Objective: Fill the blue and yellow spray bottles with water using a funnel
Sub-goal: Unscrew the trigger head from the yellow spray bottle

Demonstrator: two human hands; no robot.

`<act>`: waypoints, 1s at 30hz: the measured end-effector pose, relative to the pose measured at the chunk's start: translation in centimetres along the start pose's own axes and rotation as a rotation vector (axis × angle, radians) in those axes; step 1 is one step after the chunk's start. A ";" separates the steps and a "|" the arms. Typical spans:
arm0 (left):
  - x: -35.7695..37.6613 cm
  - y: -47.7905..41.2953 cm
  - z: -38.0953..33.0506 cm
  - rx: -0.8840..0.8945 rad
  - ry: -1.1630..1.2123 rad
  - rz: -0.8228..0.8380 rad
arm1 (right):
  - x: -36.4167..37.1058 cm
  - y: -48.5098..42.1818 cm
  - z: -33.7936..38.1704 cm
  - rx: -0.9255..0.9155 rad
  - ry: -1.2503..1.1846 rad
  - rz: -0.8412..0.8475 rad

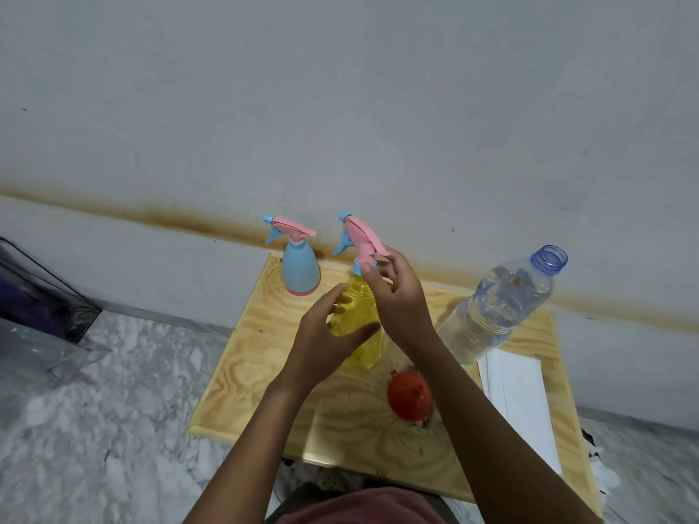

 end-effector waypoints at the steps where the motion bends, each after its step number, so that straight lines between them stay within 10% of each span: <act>1: 0.1 0.1 0.2 0.000 -0.005 -0.004 | 0.0 0.0 -0.2 0.014 0.007 0.020; 30: 1.3 1.3 4.2 -0.136 -0.060 -0.004 | -2.3 0.5 0.0 -0.084 0.101 -0.025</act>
Point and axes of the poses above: each hand's wrist, its own y-axis away from the middle knuckle, its own x-axis out of the palm, z = x × y, the point moved 7 cm from there along -y, towards the middle knuckle, and after that the axes turned 5 degrees about -z, right-handed, at the moved point
